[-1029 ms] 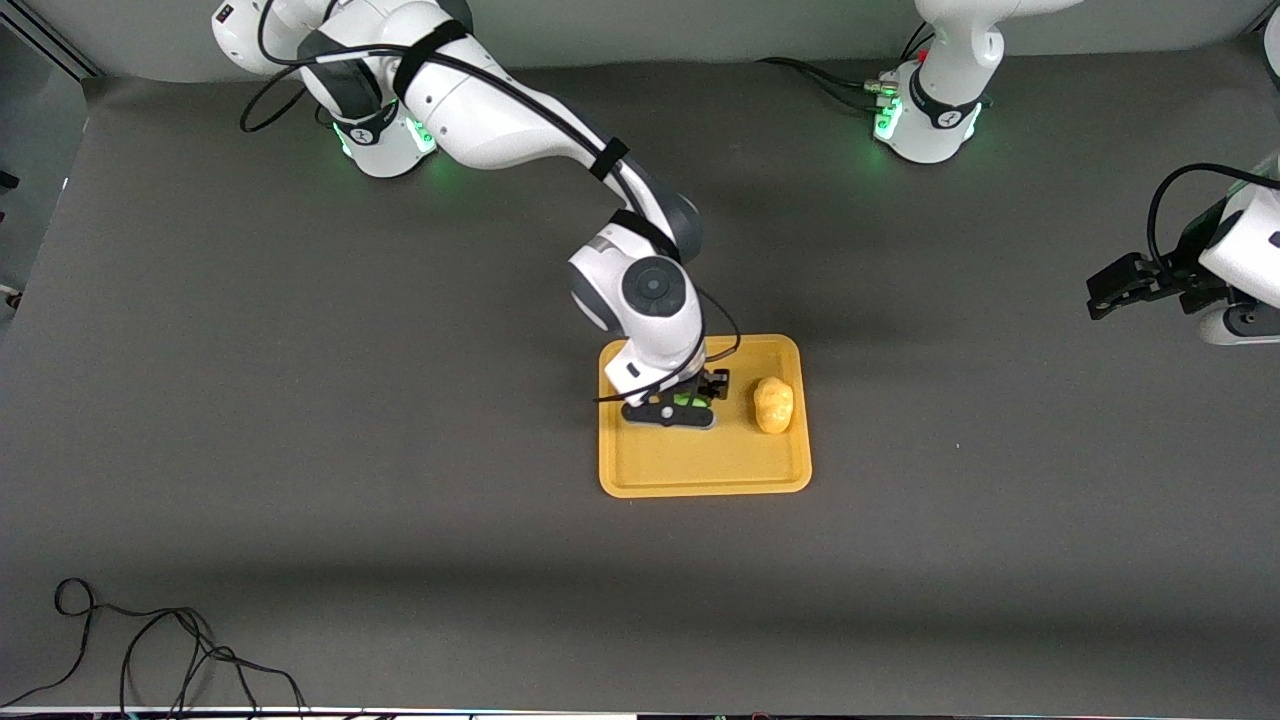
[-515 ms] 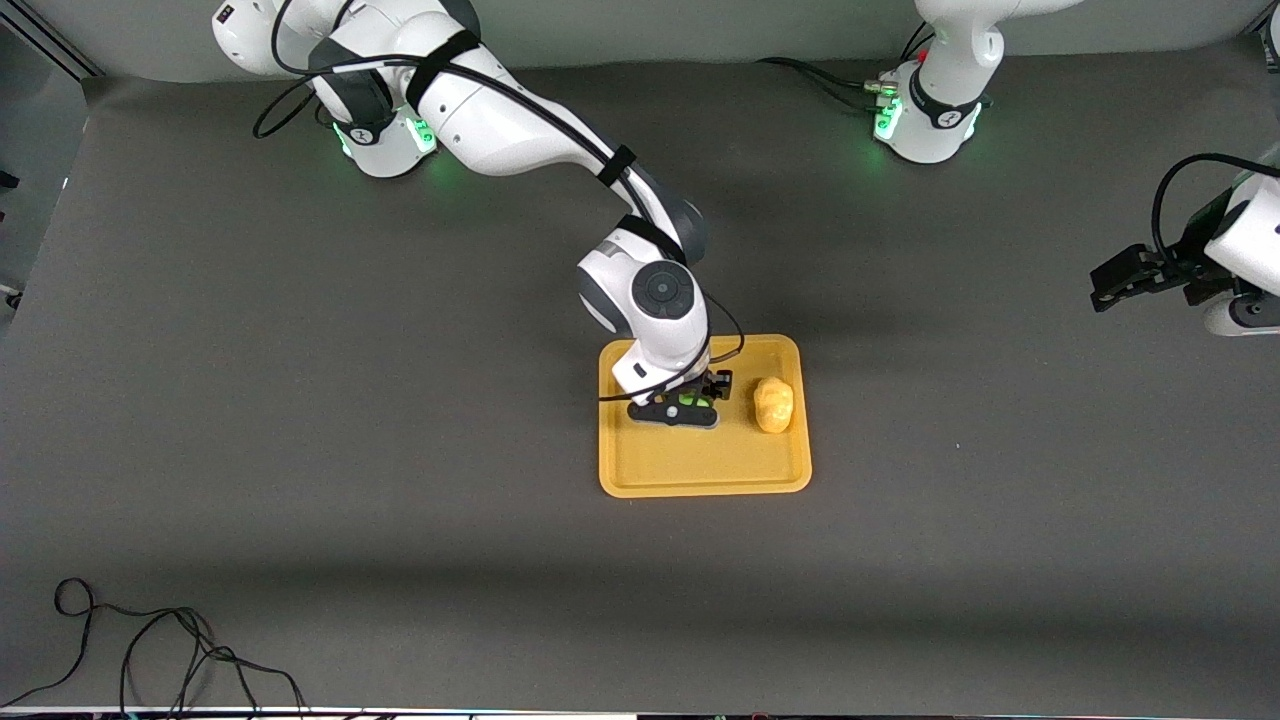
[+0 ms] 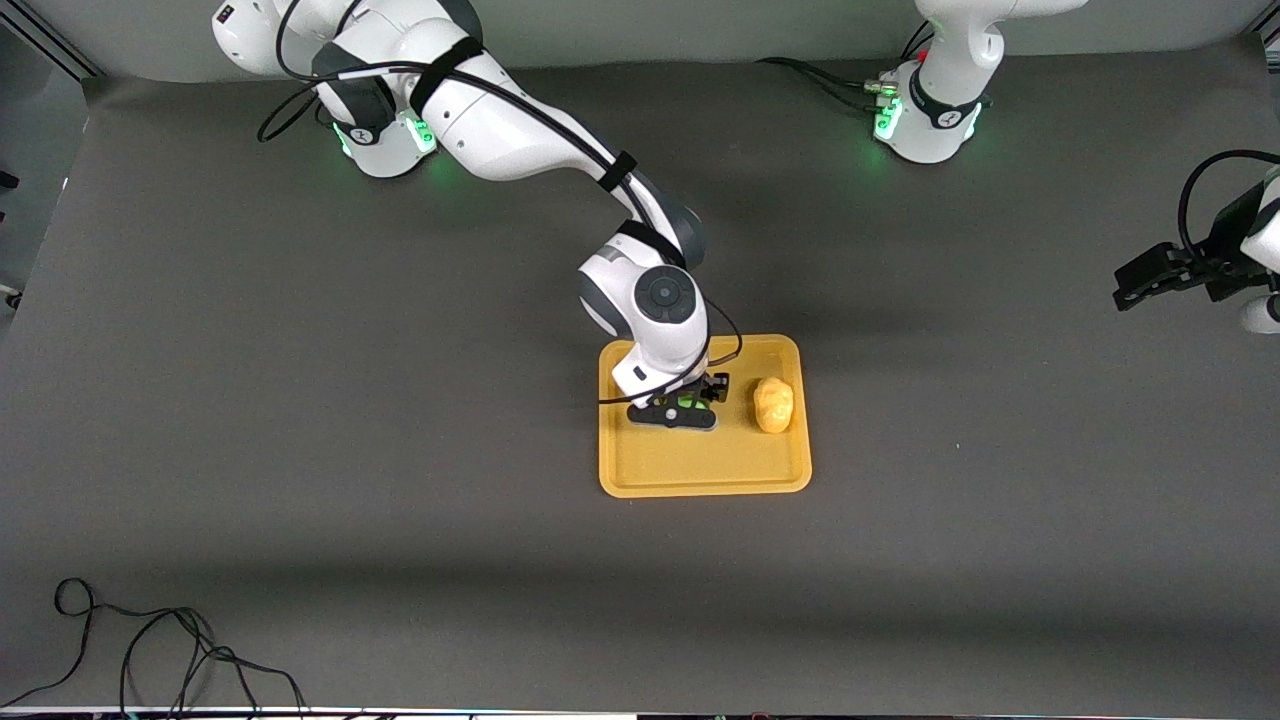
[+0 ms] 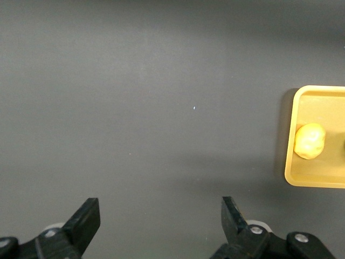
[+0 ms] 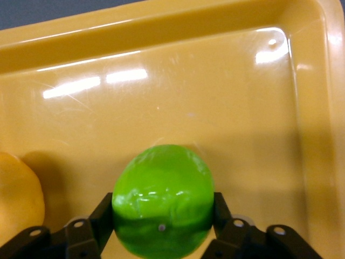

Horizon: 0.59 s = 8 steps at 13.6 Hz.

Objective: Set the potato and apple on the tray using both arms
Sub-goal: 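Lower the green apple onto the tray beside the potato with the right gripper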

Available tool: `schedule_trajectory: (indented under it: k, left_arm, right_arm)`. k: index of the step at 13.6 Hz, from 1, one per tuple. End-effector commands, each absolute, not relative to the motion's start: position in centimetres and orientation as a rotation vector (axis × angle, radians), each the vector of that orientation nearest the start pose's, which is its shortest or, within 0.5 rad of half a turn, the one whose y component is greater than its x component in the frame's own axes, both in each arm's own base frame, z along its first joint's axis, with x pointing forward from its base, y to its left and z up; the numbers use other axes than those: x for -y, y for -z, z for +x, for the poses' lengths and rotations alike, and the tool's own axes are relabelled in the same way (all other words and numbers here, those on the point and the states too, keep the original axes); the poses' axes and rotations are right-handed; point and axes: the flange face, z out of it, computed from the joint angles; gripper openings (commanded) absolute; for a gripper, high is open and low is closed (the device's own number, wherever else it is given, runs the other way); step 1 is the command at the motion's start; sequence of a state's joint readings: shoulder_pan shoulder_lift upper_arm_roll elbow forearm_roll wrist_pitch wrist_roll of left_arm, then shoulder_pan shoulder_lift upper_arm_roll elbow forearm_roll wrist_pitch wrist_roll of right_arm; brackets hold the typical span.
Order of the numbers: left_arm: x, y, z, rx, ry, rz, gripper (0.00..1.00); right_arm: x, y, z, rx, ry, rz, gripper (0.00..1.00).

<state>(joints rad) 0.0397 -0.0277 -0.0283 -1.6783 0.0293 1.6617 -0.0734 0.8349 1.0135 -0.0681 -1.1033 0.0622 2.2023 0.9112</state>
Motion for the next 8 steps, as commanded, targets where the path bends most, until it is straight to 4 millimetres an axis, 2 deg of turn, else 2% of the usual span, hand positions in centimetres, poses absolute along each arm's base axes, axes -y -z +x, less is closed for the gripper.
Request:
schedule_trajectory:
  k: [1, 5, 6, 8]
  left_arm:
    - [-1.0, -60.6, 54.3, 0.115, 0.039, -3.119, 1.0]
    - [-0.2, -60.1, 54.7, 0.091, 0.044, -3.122, 1.0]
    - [0.3, -59.9, 54.8, 0.078, 0.049, -3.116, 1.0]
    - [0.3, -59.9, 54.7, 0.07, 0.035, -3.114, 1.0]
  right_arm:
    - [-55.8, -20.4, 55.2, -0.232, 0.124, -3.072, 1.0]
    - [-55.4, -22.3, 55.8, -0.241, 0.123, -3.065, 1.0]
    - [-55.1, -23.3, 56.0, -0.249, 0.115, -3.07, 1.0]
    - [-53.5, -27.4, 57.1, -0.283, 0.094, -3.072, 1.0]
